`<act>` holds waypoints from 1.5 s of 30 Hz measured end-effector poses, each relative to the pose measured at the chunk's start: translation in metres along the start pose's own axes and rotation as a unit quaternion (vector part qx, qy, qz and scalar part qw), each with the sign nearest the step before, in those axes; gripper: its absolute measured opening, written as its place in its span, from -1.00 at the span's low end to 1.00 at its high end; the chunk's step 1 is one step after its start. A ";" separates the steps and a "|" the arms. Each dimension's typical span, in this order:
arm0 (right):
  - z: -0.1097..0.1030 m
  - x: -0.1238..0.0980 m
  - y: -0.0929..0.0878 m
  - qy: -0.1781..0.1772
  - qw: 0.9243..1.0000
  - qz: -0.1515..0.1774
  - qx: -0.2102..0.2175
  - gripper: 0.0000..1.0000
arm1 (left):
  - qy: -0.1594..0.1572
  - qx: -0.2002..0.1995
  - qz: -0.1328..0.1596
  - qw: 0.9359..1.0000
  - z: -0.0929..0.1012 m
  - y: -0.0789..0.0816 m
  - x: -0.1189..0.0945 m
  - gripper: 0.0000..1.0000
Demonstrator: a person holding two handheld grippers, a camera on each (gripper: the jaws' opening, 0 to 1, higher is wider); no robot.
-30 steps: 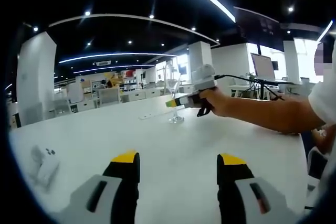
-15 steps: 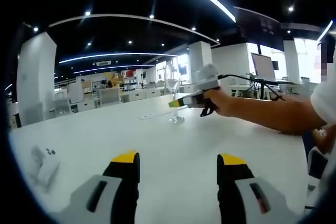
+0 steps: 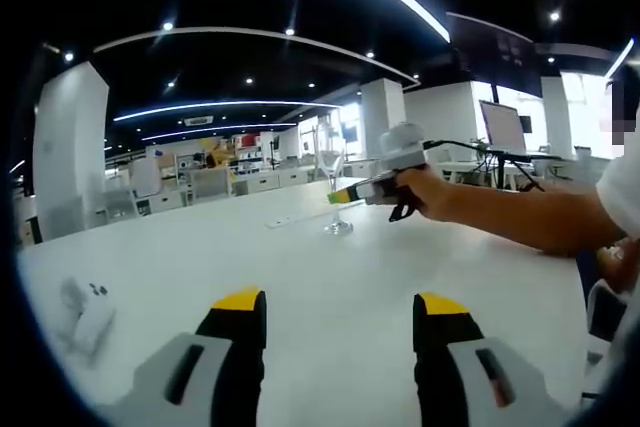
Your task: Stand the stemmed glass upright on the table place it in front of you
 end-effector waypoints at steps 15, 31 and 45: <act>-0.001 -0.014 -0.001 -0.003 1.000 0.001 0.002 -0.18 | 0.000 0.000 0.000 1.000 0.000 0.000 0.001 0.18; 0.004 -0.036 -0.005 -0.008 1.000 0.003 0.003 -0.17 | 0.001 0.000 -0.003 1.000 0.001 -0.001 0.002 0.18; 0.004 -0.054 -0.004 -0.010 1.000 0.008 0.002 -0.18 | 0.003 0.002 -0.005 1.000 -0.001 -0.001 0.001 0.18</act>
Point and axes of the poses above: the point that each gripper's makers call its tool centre point, and the gripper's own axes: x roughly forward along the fingers, z roughly to its right, y roughly out of its top, the point moved 4 cm from there along -x, roughly backward along the fingers, and after that the axes turned 2 degrees about -y, right-handed, at the moved point
